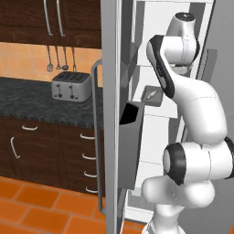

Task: Take the meat container that has the fish and place it on the second highest rack of the freezer. Then take the vegetable container that has the tomato and broccoli and place it on the highest rack of the freezer.

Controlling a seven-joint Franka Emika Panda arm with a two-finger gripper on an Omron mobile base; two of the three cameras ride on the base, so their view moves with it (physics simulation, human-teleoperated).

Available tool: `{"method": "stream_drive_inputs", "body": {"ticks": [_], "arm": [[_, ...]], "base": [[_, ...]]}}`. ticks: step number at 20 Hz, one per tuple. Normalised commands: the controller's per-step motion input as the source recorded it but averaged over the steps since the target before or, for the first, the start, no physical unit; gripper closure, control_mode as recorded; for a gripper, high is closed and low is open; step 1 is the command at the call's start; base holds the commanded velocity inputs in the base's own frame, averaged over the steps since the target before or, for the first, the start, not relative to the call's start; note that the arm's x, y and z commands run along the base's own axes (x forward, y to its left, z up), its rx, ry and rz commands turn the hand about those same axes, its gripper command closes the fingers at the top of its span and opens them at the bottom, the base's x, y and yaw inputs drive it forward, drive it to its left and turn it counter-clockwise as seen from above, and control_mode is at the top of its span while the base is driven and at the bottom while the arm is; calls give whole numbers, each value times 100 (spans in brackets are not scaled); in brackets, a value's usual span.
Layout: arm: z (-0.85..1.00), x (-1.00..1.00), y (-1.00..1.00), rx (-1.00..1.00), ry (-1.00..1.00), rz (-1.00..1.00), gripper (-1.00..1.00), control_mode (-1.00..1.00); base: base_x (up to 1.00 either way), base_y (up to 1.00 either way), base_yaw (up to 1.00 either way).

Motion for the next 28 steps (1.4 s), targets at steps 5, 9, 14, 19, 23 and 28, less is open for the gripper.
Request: {"method": "stream_drive_inputs", "body": {"ticks": [5, 9, 14, 19, 23, 28], "arm": [[23, 52, -9, 0, 0, 0, 100, -100], [0, 67, -13, 0, 0, 0, 100, -100], [0, 79, -20, 0, 1, 0, 100, -100], [-6, 80, -20, 0, 11, 0, 100, -100], [-3, 71, -24, 0, 8, 0, 100, -100], [-17, 66, -18, 0, 8, 0, 100, -100]], "base": [[0, 0, 0], [0, 0, 0], [0, 0, 0], [0, 0, 0], [0, 0, 0], [0, 0, 0]]}}
